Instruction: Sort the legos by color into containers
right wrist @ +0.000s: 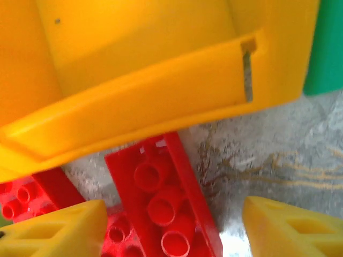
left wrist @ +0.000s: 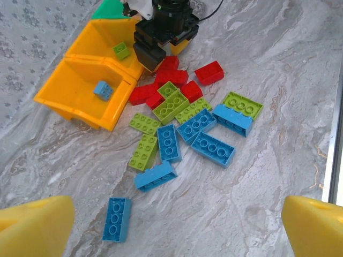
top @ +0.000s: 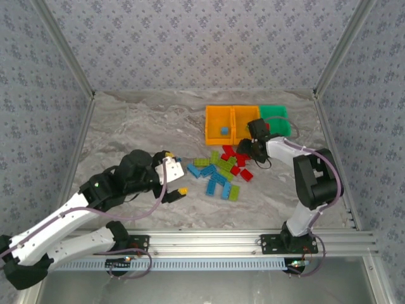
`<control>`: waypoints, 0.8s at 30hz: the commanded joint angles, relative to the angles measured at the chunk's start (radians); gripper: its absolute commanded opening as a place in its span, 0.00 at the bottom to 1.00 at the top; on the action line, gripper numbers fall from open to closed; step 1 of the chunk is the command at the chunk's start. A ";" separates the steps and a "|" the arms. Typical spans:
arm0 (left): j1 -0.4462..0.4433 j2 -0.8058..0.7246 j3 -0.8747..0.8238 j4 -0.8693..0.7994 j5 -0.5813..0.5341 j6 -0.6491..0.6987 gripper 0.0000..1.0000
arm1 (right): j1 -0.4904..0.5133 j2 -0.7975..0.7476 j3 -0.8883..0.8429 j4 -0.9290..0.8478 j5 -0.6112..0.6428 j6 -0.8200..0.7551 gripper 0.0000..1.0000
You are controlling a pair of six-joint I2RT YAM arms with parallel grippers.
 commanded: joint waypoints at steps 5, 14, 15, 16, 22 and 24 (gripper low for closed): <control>-0.004 0.062 -0.015 0.022 -0.011 0.058 0.99 | -0.024 0.039 -0.015 0.023 -0.011 -0.001 0.50; -0.001 0.066 -0.038 0.065 0.000 0.072 0.99 | -0.025 -0.244 -0.186 -0.009 0.090 -0.014 0.32; -0.001 0.062 -0.046 0.070 -0.004 0.074 0.99 | -0.026 -0.285 -0.192 -0.031 0.106 -0.025 0.32; 0.001 0.058 -0.051 0.075 -0.005 0.073 0.99 | -0.025 -0.334 -0.194 -0.047 0.121 -0.035 0.32; 0.012 0.058 -0.055 0.089 0.001 0.073 0.99 | -0.074 -0.473 -0.116 -0.069 0.192 -0.135 0.33; 0.012 0.058 -0.053 0.086 0.009 0.069 0.99 | -0.086 -0.409 -0.036 -0.112 0.120 -0.164 0.41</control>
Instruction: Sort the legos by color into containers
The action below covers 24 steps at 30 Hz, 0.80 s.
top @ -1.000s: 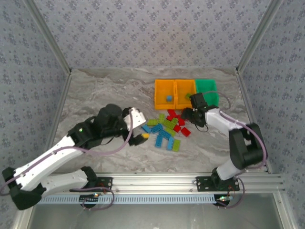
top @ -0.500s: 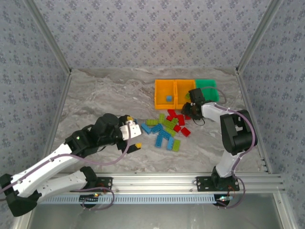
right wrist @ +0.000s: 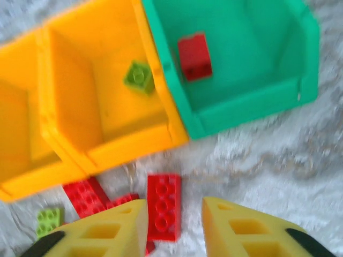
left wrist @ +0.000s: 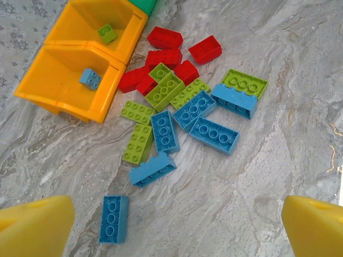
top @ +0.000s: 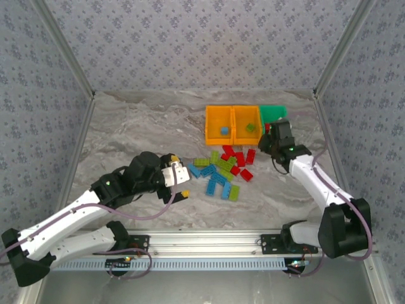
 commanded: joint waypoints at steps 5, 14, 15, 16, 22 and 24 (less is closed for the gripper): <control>0.005 -0.025 -0.012 0.004 0.010 -0.012 0.99 | 0.020 0.192 0.091 -0.033 -0.070 -0.017 0.61; 0.011 -0.041 -0.045 0.009 -0.006 0.004 0.99 | 0.061 0.396 0.101 -0.019 -0.102 -0.007 0.67; 0.012 -0.038 -0.047 0.005 -0.006 0.005 0.99 | 0.063 0.412 0.102 -0.022 -0.090 -0.003 0.64; 0.012 -0.037 -0.047 0.004 -0.006 0.007 0.99 | 0.064 0.422 0.102 -0.026 -0.075 0.002 0.62; 0.018 -0.035 -0.055 0.005 0.003 0.008 0.99 | 0.063 0.439 0.080 -0.029 -0.051 0.008 0.44; 0.023 -0.035 -0.059 0.009 0.005 0.011 0.99 | 0.063 0.427 0.068 -0.034 -0.052 0.012 0.40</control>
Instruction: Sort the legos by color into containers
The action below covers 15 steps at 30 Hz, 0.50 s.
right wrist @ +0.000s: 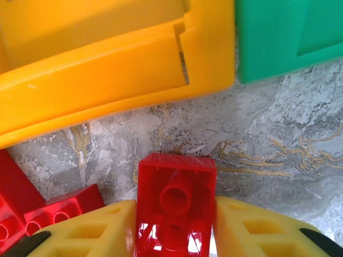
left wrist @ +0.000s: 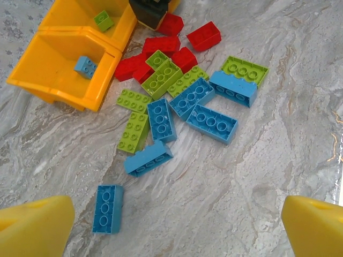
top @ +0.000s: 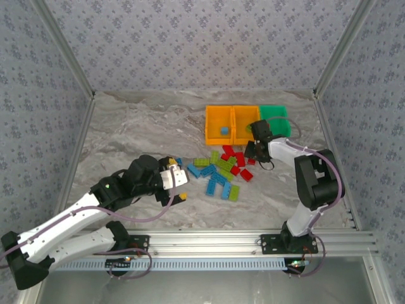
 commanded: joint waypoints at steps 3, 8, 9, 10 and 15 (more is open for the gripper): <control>0.018 0.002 -0.005 0.008 0.011 0.013 0.99 | 0.001 -0.059 -0.037 -0.035 0.040 0.012 0.34; 0.032 0.006 -0.013 0.011 0.024 0.018 0.99 | 0.008 -0.259 -0.045 -0.074 0.120 0.007 0.33; 0.038 0.005 -0.015 0.014 0.028 0.021 0.99 | 0.008 -0.301 -0.043 -0.071 0.142 -0.002 0.33; 0.044 0.007 -0.017 0.017 0.033 0.022 0.99 | 0.003 -0.340 -0.034 -0.065 0.170 -0.016 0.33; 0.069 0.008 -0.023 0.025 0.060 0.025 0.99 | -0.067 -0.319 0.092 -0.045 0.221 -0.145 0.34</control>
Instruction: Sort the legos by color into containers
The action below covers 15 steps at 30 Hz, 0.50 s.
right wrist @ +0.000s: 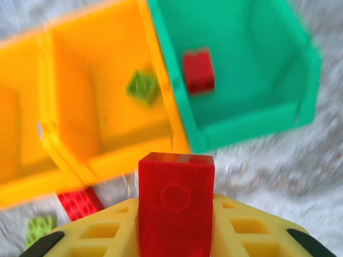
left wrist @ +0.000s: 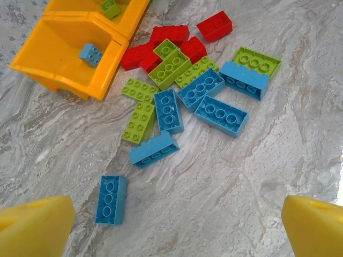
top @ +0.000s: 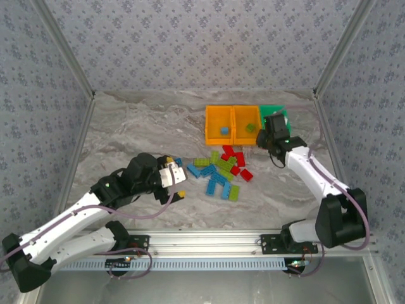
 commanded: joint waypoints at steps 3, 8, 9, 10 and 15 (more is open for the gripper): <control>0.016 -0.002 -0.013 0.015 0.034 0.018 0.99 | -0.102 0.177 0.151 0.046 0.053 -0.173 0.33; 0.018 -0.008 -0.021 0.018 0.025 0.018 0.99 | -0.189 0.421 0.320 0.078 -0.015 -0.192 0.33; 0.019 -0.008 -0.024 0.019 0.023 0.019 0.99 | -0.202 0.469 0.357 0.064 -0.034 -0.183 0.33; 0.018 -0.008 -0.023 0.021 0.021 0.018 0.99 | -0.213 0.511 0.392 0.049 -0.053 -0.173 0.34; 0.021 -0.004 -0.027 0.025 0.011 0.016 0.99 | -0.230 0.612 0.513 -0.042 -0.091 -0.155 0.49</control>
